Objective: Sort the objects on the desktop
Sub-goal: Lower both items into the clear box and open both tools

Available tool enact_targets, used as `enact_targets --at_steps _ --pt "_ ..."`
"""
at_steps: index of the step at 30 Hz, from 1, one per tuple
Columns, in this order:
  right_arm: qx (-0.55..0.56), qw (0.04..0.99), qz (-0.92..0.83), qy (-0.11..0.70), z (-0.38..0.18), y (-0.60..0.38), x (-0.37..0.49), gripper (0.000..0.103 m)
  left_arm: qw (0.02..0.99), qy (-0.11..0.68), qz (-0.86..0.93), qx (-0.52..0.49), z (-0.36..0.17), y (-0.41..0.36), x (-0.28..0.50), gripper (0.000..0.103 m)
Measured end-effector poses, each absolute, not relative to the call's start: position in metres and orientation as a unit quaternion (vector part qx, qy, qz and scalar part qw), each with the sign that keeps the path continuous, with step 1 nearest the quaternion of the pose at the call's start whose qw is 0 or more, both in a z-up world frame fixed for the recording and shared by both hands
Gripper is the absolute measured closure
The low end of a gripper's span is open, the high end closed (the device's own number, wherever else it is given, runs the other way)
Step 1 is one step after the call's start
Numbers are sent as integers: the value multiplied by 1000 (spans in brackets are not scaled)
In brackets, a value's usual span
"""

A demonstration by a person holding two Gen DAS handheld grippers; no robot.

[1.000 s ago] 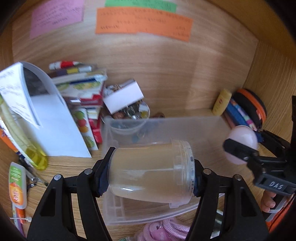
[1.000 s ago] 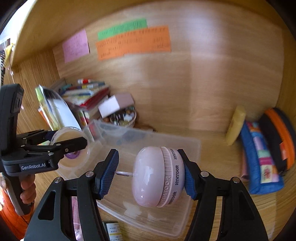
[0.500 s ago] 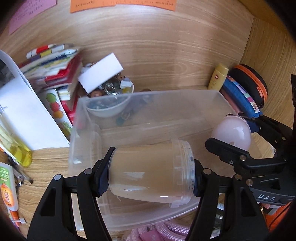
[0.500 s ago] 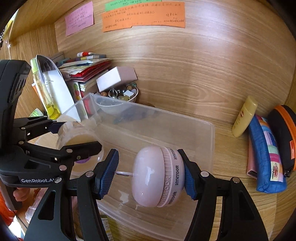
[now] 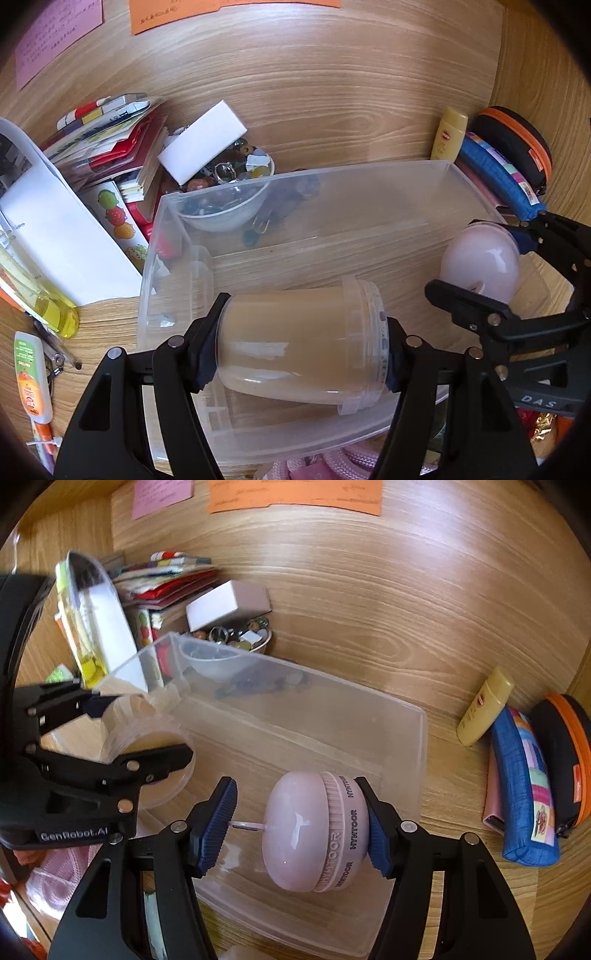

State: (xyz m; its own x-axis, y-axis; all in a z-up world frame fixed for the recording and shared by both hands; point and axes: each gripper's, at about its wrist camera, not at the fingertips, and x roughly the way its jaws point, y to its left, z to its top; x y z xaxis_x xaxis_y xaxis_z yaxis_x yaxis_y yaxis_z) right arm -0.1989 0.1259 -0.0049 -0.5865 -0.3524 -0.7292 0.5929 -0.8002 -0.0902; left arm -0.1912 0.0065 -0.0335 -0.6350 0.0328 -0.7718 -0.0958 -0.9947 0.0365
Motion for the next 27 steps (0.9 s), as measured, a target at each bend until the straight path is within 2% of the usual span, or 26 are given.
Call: enact_targets --at_steps 10,16,20,25,27 --pt "350 265 -880 180 -1 120 -193 42 37 46 909 -413 -31 10 -186 36" --pt "338 272 -885 169 8 122 -191 31 39 36 913 -404 -24 6 -182 35" --pt "318 279 -893 154 17 125 -186 19 32 25 922 -385 -14 -1 -176 28" --pt "297 273 -901 159 27 126 -175 18 29 21 931 -364 2 -5 -165 27" --pt "293 272 -903 156 32 127 -171 18 28 22 935 -354 9 -6 -159 23"
